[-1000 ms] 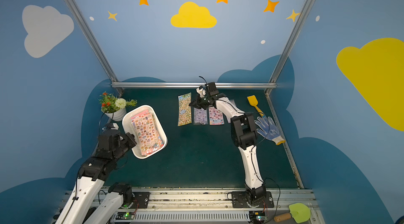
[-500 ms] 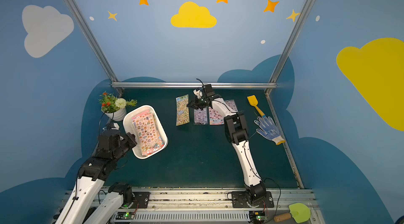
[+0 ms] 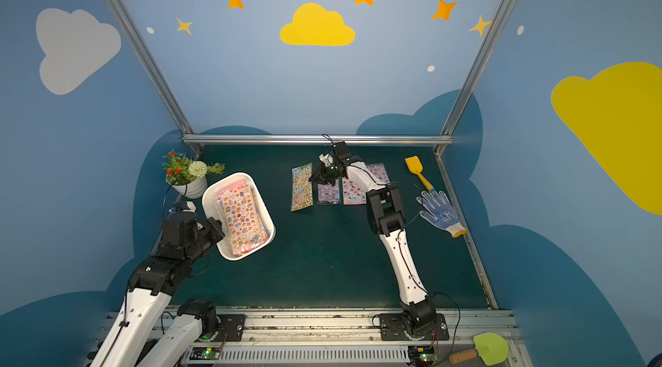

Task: Take the stickers out of the storage box
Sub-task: Place the sticker at the center of the board.

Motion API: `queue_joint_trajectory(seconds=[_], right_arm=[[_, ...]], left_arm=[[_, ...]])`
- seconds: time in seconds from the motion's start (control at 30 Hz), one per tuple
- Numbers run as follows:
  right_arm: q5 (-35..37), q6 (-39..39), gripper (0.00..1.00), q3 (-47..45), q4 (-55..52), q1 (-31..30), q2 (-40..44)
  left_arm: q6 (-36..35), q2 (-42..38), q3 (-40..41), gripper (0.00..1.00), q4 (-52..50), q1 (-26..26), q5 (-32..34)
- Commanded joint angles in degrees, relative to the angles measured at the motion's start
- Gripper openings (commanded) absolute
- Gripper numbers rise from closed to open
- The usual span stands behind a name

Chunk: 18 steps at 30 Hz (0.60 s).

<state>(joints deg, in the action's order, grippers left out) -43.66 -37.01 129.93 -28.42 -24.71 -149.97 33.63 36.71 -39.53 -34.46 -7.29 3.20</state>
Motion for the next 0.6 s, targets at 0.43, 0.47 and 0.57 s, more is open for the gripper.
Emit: queue_joint_trajectory(seconds=[0.43, 0.47, 0.57], right_arm=[[2.24, 0.01, 0.11, 4.41, -4.27, 0.75, -2.83], [2.27, -0.05, 0.11, 4.44, -4.30, 0.75, -2.93], [2.63, -0.29, 0.15, 4.07, -4.35, 0.78, -2.89]], left_arm=[[-0.21, -0.56, -1.55, 0.04, 3.08, -0.18, -0.48], [-0.17, -0.57, -1.60, 0.04, 3.08, -0.18, -0.48], [-0.14, -0.24, -1.49, 0.04, 3.34, -0.23, -0.78]])
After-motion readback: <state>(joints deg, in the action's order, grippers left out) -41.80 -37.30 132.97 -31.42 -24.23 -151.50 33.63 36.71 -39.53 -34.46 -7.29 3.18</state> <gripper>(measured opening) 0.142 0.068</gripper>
